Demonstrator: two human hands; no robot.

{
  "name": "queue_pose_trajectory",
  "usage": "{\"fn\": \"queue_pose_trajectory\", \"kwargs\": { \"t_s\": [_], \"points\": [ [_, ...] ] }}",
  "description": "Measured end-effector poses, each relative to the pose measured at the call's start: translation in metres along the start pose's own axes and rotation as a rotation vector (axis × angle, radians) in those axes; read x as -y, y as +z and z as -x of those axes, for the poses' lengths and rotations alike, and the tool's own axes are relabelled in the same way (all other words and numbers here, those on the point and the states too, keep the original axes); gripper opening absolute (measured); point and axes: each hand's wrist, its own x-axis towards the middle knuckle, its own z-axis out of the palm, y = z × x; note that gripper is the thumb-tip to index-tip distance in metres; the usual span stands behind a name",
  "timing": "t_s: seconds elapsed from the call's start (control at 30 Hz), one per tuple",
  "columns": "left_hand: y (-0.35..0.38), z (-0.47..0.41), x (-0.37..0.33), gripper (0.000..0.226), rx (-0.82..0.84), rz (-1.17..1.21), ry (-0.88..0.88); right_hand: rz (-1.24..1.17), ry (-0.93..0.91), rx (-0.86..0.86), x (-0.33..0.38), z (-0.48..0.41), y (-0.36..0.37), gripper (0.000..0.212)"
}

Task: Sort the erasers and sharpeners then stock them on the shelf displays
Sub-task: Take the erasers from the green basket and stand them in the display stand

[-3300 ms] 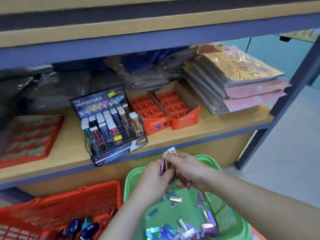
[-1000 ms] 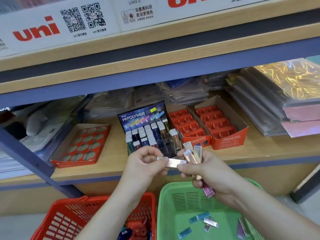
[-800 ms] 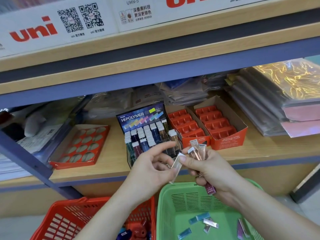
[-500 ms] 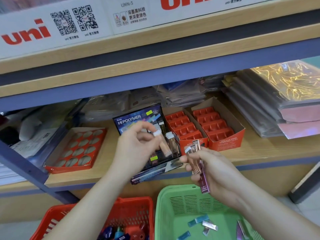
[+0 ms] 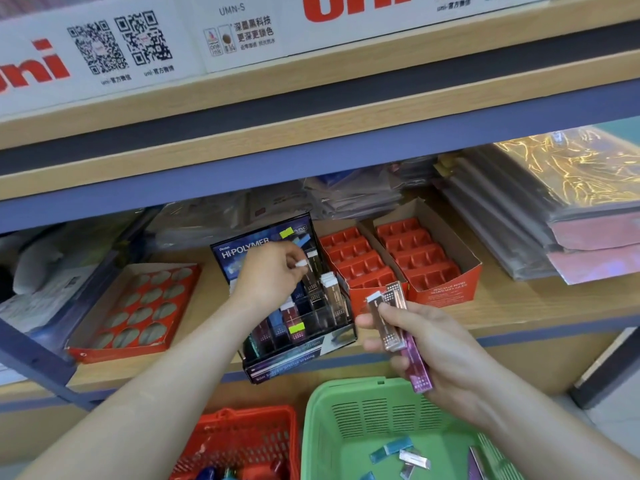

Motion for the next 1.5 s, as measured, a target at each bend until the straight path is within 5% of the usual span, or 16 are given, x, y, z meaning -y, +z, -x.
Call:
{"fn": "queue_pose_trajectory", "kwargs": {
  "t_s": [0.4, 0.53, 0.63, 0.7, 0.9, 1.03, 1.5],
  "points": [
    [0.009, -0.015, -0.006, 0.014, 0.108, -0.280, 0.062, -0.037, 0.003, 0.011, 0.003, 0.001, 0.001, 0.010],
    [-0.007, 0.007, -0.017, 0.008, 0.031, 0.033, -0.006, 0.024, -0.028, 0.013, 0.002, 0.001, 0.000, 0.011],
    [-0.014, 0.042, -0.037, 0.018, 0.284, 0.517, -0.067, 0.069, -0.061, 0.029, 0.000, -0.001, 0.001, 0.017],
    [-0.012, 0.059, -0.043, 0.011, 0.392, 0.640, -0.077, 0.091, -0.072, 0.044, -0.001, -0.001, 0.003, 0.017],
    [-0.018, 0.055, -0.031, 0.011, 0.110, 0.837, -0.217, 0.003, 0.002, -0.017, -0.002, -0.004, 0.003, 0.021],
    [-0.040, 0.024, -0.014, 0.007, -0.160, 0.640, -0.209, -0.080, 0.027, -0.043, 0.004, -0.004, 0.000, 0.020],
    [0.007, 0.002, 0.000, 0.024, -0.032, -0.103, 0.056, 0.031, -0.001, -0.057, 0.004, -0.009, -0.003, 0.006]
  ]
}}
